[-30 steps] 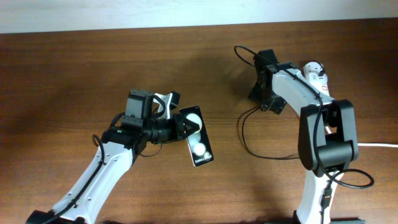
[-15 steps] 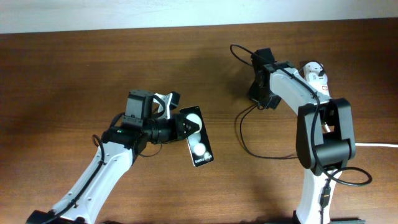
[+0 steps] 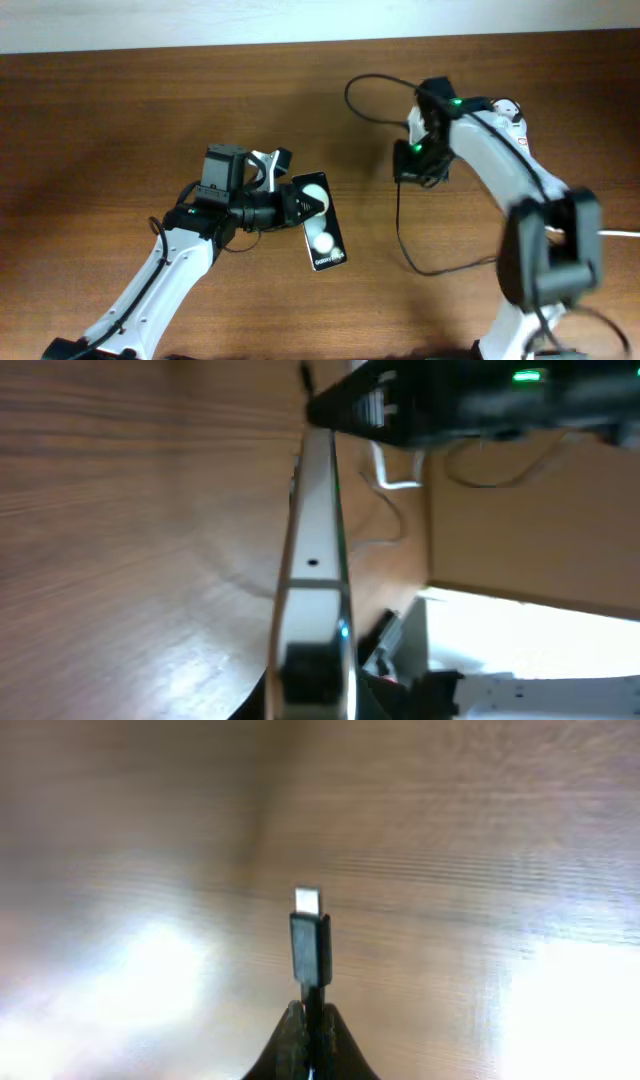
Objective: Plug charger to phone and switch on socket
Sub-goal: 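Bring the USB-C plug up to the phone's bottom port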
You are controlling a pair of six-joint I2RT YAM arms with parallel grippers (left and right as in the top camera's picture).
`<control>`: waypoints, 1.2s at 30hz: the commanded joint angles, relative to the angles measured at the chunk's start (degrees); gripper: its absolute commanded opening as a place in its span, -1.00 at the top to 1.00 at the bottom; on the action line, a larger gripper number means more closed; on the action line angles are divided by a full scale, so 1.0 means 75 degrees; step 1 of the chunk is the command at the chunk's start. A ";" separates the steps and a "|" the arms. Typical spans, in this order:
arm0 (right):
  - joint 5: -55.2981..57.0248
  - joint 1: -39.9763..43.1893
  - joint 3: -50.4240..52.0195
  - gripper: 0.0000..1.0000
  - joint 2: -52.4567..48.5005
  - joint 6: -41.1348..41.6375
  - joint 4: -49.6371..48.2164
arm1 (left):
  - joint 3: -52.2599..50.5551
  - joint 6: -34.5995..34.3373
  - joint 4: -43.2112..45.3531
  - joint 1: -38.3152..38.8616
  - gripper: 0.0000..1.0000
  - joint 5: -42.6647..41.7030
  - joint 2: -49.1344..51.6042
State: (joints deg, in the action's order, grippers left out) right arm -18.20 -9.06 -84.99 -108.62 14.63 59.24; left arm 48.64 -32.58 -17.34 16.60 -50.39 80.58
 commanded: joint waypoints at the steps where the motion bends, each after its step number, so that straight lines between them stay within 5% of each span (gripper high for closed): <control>1: -0.0679 -0.0041 -0.0070 0.92 0.2363 -0.0731 0.0764 | 0.0125 -0.0096 0.0860 0.0015 1.00 -0.1746 -0.0058; 3: -0.0918 -0.0047 -0.0047 0.92 0.3707 -0.0787 0.1405 | 0.0125 -0.0982 0.1821 0.0017 1.00 -0.2005 0.0055; 7: -0.0912 -0.1131 0.0344 0.92 0.5831 -0.0627 0.2436 | 0.0125 -0.3433 0.5598 0.0017 1.00 -0.3232 0.1037; 13: 0.0076 -0.3960 0.2430 0.92 0.7087 0.1751 0.0799 | 0.0125 -0.5727 0.6977 0.0017 1.00 -0.2964 0.1384; 19: 0.1897 -0.5397 0.3045 0.92 0.6723 0.3963 0.0195 | 0.0125 -0.5884 0.7117 0.0017 1.00 -0.2987 0.1384; 36: 0.1716 -0.5388 0.3045 0.92 0.6933 0.4199 -0.0458 | 0.0125 -0.5426 0.7682 0.0017 1.00 -0.3089 0.1384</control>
State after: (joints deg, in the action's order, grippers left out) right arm -5.98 -49.19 -62.26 -57.17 46.11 57.23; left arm 48.93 -74.59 39.72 16.64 -72.27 91.39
